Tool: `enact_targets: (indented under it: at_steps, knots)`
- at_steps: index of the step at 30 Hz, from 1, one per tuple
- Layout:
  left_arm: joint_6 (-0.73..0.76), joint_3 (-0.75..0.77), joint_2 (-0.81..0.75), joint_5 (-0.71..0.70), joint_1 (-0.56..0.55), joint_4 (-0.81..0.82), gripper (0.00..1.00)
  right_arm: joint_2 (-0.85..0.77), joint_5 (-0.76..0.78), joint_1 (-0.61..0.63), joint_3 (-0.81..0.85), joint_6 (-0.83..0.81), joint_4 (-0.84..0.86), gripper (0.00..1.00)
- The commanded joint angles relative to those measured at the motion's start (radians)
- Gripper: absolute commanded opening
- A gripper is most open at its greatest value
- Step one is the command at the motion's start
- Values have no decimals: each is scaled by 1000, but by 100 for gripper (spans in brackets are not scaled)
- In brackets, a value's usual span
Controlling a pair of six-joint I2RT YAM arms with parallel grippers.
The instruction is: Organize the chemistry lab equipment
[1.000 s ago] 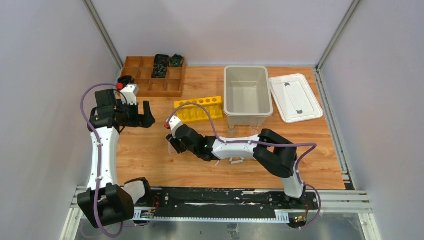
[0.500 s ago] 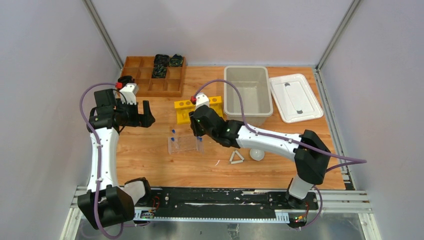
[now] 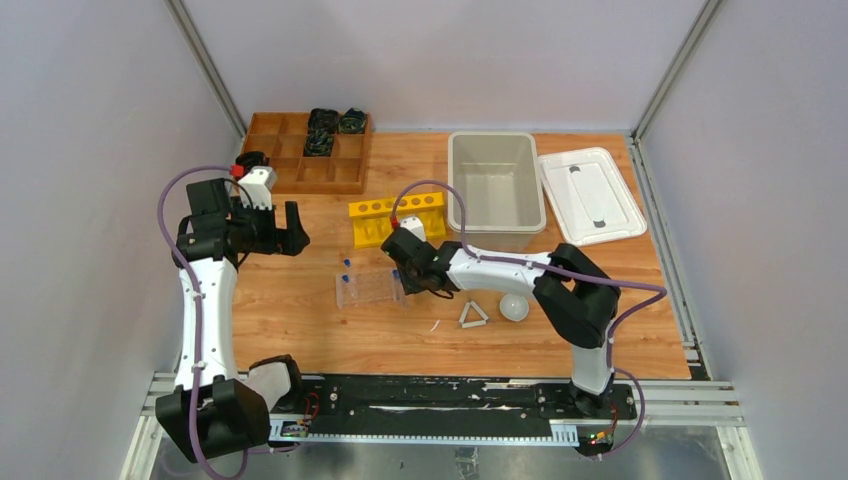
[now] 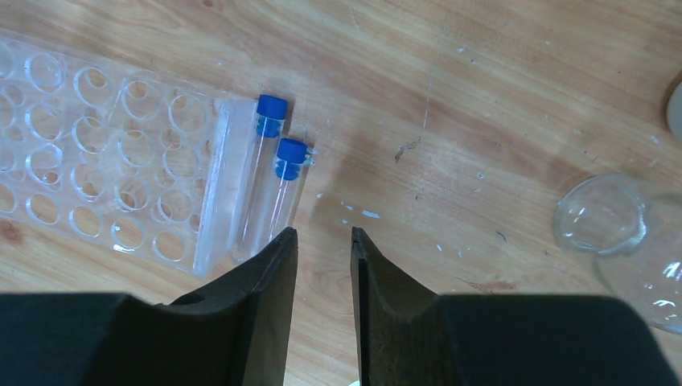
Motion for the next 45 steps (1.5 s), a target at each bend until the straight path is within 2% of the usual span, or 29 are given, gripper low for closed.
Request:
enact_targets:
  at_steps: [1,29,31,37,42,45]
  knots:
    - [15,34,-18,7,4,-3,100,18,-29,-15,57,34,-31,34]
    - [19,39,-16,20,4,-5,100,152,-40,-40,116,48,-71,31]
    - [21,38,-21,32,4,-5,100,156,-47,-53,126,45,-83,28]
    - [22,31,-38,107,3,-13,100,74,-42,-89,145,25,-106,1]
    - [24,14,-52,221,4,-17,99,-40,-46,-91,202,27,-100,0]
    - [49,10,-61,301,3,-36,98,-104,-71,-75,219,41,-39,0]
